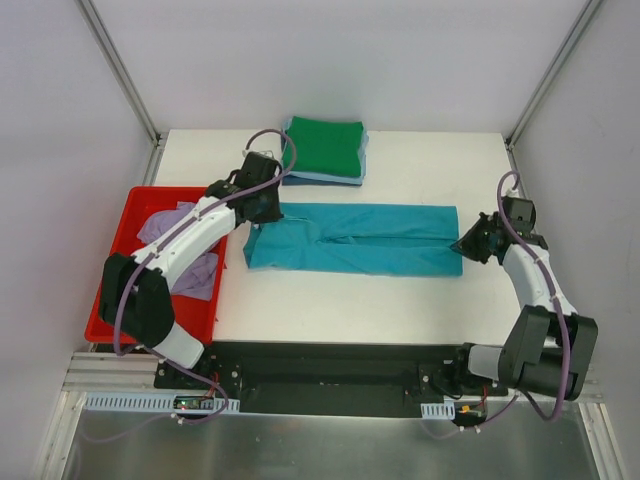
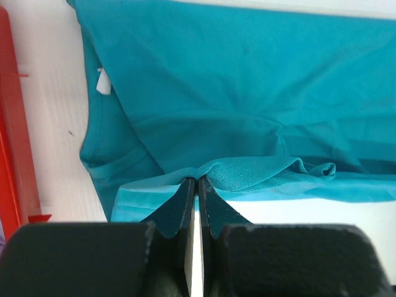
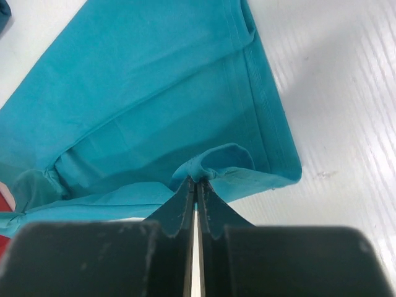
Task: Fold and stack the t-shirts
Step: Fold the other side of the tshirt into a rectangle, then rotate the tshirt 45degrees
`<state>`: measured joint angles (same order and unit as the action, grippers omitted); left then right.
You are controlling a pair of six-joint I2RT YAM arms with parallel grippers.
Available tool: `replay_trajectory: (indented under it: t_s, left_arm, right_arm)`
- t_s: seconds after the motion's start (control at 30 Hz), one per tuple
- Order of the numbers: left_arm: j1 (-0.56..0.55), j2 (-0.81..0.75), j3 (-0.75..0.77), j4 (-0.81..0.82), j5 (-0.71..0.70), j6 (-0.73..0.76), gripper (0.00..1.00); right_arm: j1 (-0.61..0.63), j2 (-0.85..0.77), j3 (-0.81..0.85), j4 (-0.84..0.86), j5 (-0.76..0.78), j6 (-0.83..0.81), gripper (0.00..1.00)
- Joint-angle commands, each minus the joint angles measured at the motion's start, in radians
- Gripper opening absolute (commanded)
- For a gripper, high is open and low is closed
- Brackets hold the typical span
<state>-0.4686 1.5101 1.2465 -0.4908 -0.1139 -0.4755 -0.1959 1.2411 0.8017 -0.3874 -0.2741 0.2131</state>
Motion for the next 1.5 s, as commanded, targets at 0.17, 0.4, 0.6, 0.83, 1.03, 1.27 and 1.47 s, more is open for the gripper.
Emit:
replay_trajectory:
  t_s: [0.17, 0.4, 0.6, 0.83, 1.03, 1.27, 1.47]
  left_arm:
    - [0.054, 0.148, 0.133, 0.011, 0.013, 0.057, 0.0]
    - [0.087, 0.239, 0.179, -0.002, 0.029, 0.049, 0.0]
    - [0.102, 0.32, 0.287, -0.052, 0.037, 0.035, 0.82]
    - [0.081, 0.335, 0.297, -0.046, 0.245, -0.032, 0.99]
    - [0.018, 0.441, 0.283, -0.014, 0.336, -0.097, 0.99]
    - [0.016, 0.562, 0.32, -0.008, 0.316, -0.153, 0.99]
    - [0.018, 0.625, 0.359, -0.006, 0.271, -0.17, 0.99]
  right_arm:
    - [0.013, 0.224, 0.195, 0.041, -0.025, -0.043, 0.05]
    - [0.03, 0.423, 0.332, 0.004, 0.002, -0.032, 0.11]
    - [0.055, 0.503, 0.448, -0.036, 0.048, -0.043, 0.63]
    - [0.171, 0.512, 0.539, -0.061, 0.116, -0.121, 0.96]
    - [0.251, 0.69, 0.655, -0.059, 0.059, -0.124, 0.96]
    - [0.28, 0.747, 0.627, -0.088, 0.116, -0.103, 0.96]
    - [0.292, 0.591, 0.355, -0.065, 0.086, -0.08, 0.96]
